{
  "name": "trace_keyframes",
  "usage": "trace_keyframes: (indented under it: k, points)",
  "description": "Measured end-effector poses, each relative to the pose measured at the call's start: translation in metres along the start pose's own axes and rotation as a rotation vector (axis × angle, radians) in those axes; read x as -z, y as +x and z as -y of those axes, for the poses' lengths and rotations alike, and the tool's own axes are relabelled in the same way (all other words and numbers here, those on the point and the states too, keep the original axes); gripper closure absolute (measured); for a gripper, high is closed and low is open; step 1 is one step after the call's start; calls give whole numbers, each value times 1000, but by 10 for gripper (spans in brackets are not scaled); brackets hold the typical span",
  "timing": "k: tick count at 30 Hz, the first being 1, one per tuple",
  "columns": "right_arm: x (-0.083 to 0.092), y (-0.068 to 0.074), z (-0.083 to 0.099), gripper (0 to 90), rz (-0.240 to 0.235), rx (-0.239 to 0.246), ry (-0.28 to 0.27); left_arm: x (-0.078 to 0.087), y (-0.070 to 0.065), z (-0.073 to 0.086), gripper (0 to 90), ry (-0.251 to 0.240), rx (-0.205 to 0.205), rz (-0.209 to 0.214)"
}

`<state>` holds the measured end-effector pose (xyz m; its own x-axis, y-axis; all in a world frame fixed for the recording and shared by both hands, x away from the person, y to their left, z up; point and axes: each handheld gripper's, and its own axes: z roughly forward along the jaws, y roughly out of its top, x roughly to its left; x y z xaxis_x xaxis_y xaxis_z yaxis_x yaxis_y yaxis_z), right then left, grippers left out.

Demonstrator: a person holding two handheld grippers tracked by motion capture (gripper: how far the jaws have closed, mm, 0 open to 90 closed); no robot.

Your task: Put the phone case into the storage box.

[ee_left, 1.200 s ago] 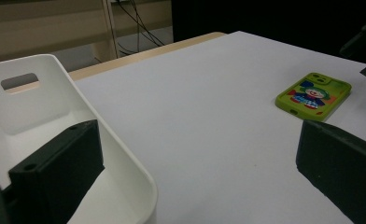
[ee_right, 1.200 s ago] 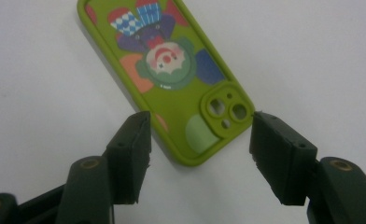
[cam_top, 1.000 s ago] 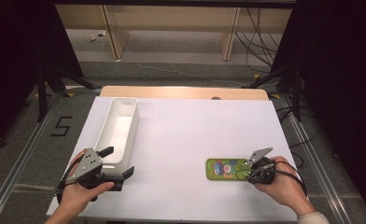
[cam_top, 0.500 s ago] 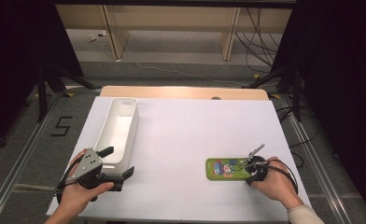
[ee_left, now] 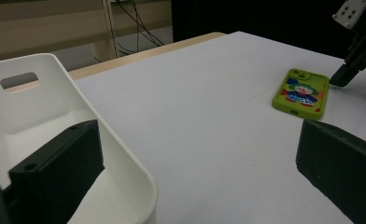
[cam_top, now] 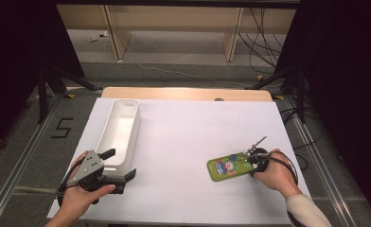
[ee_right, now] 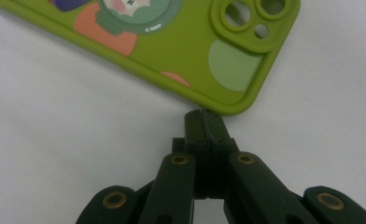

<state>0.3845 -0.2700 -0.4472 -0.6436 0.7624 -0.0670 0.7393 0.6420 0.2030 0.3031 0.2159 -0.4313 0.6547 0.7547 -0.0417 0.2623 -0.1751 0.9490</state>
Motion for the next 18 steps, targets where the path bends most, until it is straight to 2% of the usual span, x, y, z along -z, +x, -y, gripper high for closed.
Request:
trace_keyframes:
  k: [10,18]
  points:
    - [-5,-13,-22,900,8,-33,-6,0,0,0,3,-1,3,3]
    - [-10,-18,-35,900,20,-35,-3,0,0,0,3,-1,4,5]
